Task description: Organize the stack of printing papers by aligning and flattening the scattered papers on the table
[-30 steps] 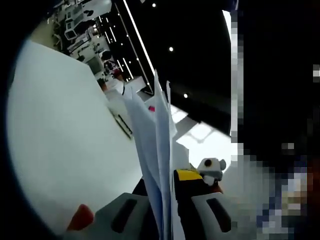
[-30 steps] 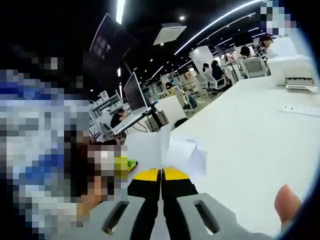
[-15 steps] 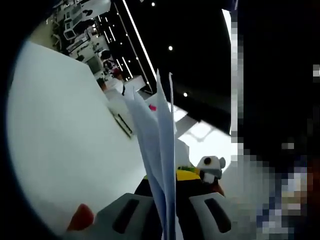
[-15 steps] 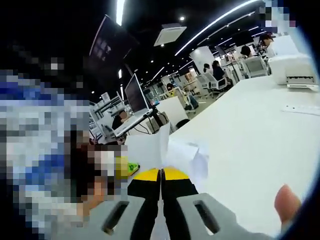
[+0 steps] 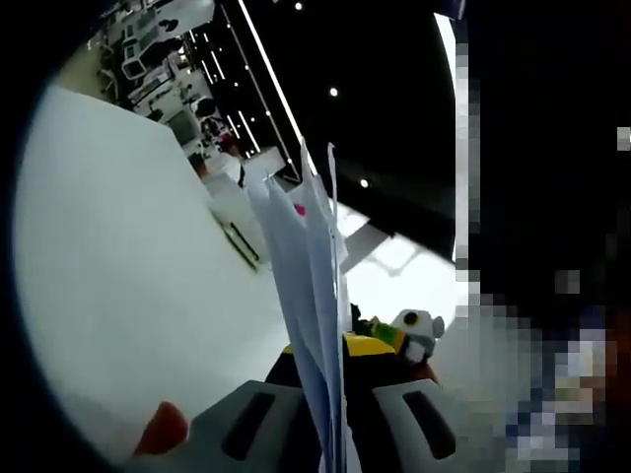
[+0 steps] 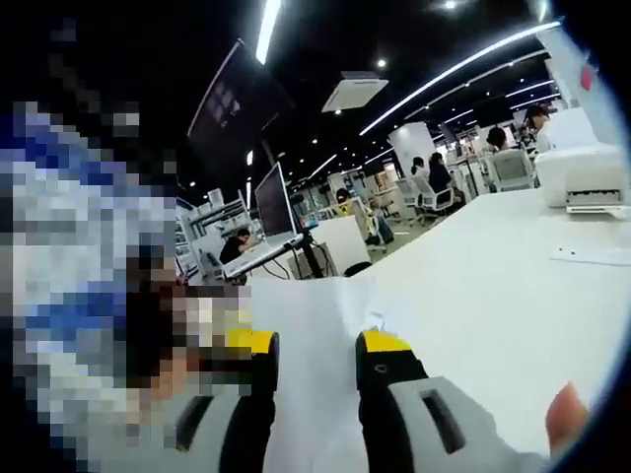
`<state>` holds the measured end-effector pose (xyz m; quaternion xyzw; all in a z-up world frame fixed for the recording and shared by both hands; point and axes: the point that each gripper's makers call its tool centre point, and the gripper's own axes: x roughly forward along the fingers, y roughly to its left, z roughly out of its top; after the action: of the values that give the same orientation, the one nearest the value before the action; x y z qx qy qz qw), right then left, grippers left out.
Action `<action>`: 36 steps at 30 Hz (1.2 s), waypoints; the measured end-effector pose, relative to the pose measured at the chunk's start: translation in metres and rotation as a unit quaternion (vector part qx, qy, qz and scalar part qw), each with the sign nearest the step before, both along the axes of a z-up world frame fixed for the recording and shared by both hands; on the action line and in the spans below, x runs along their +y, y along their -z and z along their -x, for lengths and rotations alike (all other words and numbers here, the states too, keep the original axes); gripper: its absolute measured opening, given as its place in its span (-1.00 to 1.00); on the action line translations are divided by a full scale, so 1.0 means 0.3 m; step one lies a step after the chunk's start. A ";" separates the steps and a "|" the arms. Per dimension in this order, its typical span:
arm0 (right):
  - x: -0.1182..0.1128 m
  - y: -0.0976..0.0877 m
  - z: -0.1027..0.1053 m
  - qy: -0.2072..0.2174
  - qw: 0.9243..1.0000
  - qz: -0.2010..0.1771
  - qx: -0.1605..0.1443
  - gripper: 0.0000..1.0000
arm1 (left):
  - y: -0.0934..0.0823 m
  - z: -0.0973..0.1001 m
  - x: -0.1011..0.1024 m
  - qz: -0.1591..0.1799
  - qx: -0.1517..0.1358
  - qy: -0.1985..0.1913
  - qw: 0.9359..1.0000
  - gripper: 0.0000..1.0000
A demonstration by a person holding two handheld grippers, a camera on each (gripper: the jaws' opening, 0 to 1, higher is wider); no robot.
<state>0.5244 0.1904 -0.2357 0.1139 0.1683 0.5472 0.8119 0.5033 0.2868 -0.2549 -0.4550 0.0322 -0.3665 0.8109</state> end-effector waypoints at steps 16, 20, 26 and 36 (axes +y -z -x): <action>-0.192 -0.050 0.050 0.016 0.994 -0.044 -0.095 0.70 | -0.026 0.035 -0.043 -0.019 -0.011 0.012 1.000 -0.88; -0.197 0.011 0.100 -0.011 0.997 -0.060 -0.040 0.55 | -0.052 0.050 -0.065 -0.028 -0.023 0.021 0.999 -0.88; -0.164 0.060 0.146 -0.049 0.991 -0.119 0.034 0.26 | -0.145 0.058 -0.133 -0.043 -0.052 0.045 0.997 -0.88; -0.194 -0.136 0.148 -0.088 0.975 -0.202 0.010 -0.79 | -0.381 0.057 -0.242 -0.057 -0.136 0.089 0.985 -0.88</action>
<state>0.4800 0.1322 -0.1948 0.2660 0.0718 0.6377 0.7194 0.4863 0.2142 -0.1405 -0.3496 -0.0170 -0.4932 0.7964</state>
